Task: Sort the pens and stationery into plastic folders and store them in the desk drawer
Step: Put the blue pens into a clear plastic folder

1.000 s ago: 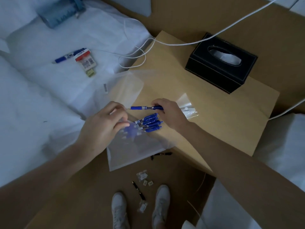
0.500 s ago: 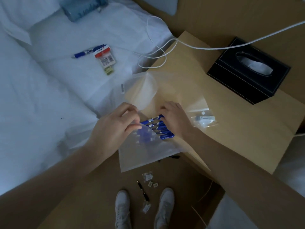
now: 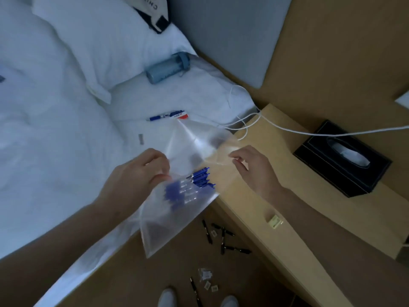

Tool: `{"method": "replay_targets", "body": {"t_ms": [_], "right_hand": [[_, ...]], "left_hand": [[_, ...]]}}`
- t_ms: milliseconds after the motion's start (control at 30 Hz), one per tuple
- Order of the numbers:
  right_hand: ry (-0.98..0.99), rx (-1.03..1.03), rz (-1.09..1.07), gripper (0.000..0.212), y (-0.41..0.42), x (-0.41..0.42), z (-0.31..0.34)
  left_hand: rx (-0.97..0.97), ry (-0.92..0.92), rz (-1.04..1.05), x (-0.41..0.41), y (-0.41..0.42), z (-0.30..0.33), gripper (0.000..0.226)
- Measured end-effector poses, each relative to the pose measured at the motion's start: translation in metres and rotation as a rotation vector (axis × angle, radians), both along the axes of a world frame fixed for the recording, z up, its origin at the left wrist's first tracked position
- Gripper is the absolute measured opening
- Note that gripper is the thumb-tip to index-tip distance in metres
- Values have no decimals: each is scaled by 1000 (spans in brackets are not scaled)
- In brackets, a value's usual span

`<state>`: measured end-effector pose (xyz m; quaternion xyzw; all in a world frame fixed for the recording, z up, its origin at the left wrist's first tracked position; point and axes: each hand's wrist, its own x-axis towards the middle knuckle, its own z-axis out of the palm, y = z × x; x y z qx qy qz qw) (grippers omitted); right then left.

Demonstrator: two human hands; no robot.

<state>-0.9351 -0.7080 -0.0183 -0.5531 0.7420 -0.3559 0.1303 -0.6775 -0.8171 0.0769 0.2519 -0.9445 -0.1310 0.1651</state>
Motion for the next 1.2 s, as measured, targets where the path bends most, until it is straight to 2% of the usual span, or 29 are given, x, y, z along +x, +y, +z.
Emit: {"method": "replay_targets", "body": {"t_ms": [100,267,400,767,867,967,1100,1200], "right_hand": [[-3,-39,-26,17,-30,-2,27],[-118,-11,-86,19,-92,6,47],[-142,34,-114,20,-138,21,22],[-95,347,-127,29,-266,66,-67],[-24,471,-100,36,-294,76,-81],[134,540,-93,41,-314,83,-92],[425,547,-143,32,-330,92,-96],[508,624,-163,30,-336,97,-95]], "left_hand": [[-84,-32,63,19,-29,34,22],[-101,21,207,53,-84,65,15],[-107,25,234,74,-133,61,16],[-2,38,235,122,-270,18,15],[25,63,226,129,-289,11,18],[32,88,221,135,-298,7,19],[45,110,206,143,-299,0,21],[42,124,201,147,-299,-4,24]]}}
